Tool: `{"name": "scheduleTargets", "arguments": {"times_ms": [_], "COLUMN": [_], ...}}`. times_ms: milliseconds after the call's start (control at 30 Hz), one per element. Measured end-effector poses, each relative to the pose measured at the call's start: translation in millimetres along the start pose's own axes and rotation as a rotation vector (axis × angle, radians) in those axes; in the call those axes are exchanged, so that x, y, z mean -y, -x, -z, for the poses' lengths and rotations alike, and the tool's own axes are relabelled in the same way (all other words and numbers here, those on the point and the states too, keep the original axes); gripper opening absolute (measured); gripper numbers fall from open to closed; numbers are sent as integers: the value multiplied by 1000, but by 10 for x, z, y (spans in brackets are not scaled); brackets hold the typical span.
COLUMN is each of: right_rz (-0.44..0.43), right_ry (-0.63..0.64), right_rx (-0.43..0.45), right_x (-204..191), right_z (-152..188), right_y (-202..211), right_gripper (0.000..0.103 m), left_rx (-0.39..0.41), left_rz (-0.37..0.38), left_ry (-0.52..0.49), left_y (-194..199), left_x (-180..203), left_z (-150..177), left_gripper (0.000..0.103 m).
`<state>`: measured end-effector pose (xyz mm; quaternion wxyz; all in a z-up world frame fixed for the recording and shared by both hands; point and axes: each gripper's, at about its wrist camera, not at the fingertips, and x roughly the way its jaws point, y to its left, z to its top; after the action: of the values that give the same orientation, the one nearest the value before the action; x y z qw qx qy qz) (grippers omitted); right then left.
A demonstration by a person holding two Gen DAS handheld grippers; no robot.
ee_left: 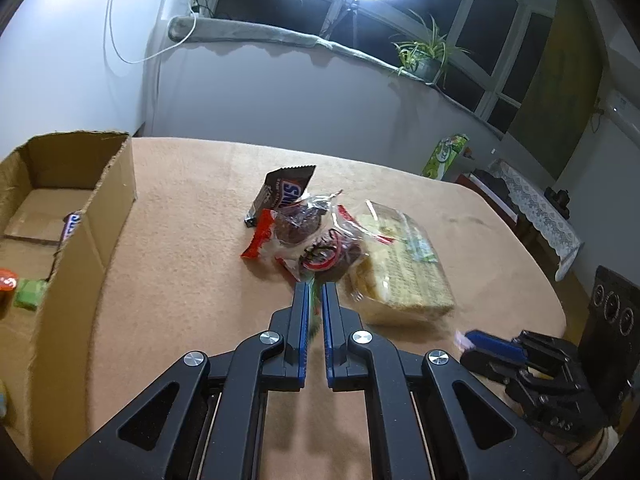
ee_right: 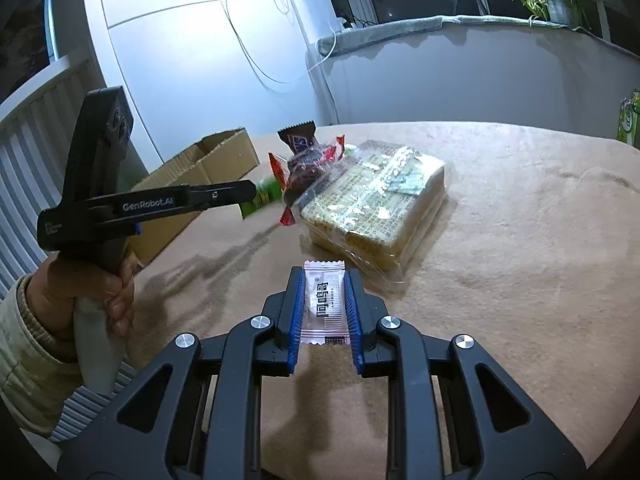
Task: Organize snacks
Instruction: 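Grasp the green mint packet with the left tool, then carry the mint packet into the box with the left tool while the right carries the white candy there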
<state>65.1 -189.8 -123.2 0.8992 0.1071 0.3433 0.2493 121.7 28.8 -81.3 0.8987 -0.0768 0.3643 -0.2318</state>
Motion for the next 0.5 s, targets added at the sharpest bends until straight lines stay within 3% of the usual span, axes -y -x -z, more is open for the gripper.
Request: {"name": "scheduleTargets", "arguments": {"times_ms": [300, 400, 467, 500], "right_rz": [-2, -5, -5, -4], "right_ry": [2, -1, -4, -5], "right_rx": [32, 27, 21, 20], "right_x": [-12, -16, -21, -20], "right_z": [34, 68, 86, 99], "right_y": [191, 201, 197, 206], "right_gripper": [20, 20, 20, 20], "left_rx": [-35, -42, -64, -76], "left_rz": [-55, -70, -85, -99], "left_ry": [-36, -40, -58, -69], "left_y": [88, -1, -128, -204], "left_x": [29, 105, 166, 193], "left_z": [168, 138, 116, 108], "left_gripper": [7, 18, 40, 45]}}
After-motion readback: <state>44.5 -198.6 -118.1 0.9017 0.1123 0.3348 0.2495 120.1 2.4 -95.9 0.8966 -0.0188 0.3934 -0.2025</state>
